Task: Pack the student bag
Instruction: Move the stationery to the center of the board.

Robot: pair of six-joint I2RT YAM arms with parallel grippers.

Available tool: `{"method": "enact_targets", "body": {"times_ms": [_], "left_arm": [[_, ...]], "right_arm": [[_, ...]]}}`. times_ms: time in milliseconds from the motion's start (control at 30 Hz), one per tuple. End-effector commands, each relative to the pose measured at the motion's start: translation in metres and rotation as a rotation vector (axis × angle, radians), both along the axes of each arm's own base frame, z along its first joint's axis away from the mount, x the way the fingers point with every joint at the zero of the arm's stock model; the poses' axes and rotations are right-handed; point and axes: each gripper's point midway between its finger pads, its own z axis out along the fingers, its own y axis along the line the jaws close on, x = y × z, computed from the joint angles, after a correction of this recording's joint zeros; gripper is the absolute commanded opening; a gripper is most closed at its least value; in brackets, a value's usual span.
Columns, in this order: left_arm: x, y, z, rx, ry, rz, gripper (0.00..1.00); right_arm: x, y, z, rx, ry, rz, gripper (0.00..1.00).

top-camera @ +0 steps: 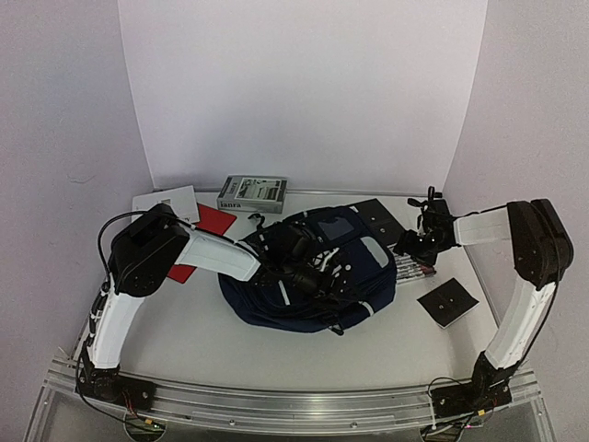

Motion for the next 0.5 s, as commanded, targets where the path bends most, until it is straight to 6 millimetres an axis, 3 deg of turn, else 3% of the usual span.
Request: {"method": "enact_targets", "body": {"times_ms": [0, 67, 167, 300, 467], "left_arm": [[0.065, 0.059, -0.037, 0.109, 0.048, 0.26, 0.93], [0.08, 0.078, -0.044, 0.127, 0.04, 0.316, 0.93], [0.096, 0.09, -0.04, 0.115, 0.018, 0.346, 0.93], [0.113, 0.09, -0.031, 0.092, -0.03, 0.354, 0.93], [0.135, 0.077, -0.018, 0.048, -0.08, 0.361, 0.93]], "right_arm": [[-0.076, -0.017, -0.041, -0.02, 0.27, -0.093, 0.69], [-0.09, -0.016, -0.043, 0.0, 0.298, -0.095, 0.69], [-0.112, -0.018, -0.049, -0.006, 0.341, -0.101, 0.68], [-0.138, -0.009, -0.051, 0.013, 0.374, -0.084, 0.68], [-0.166, 0.027, -0.045, 0.064, 0.393, -0.019, 0.68]]}}
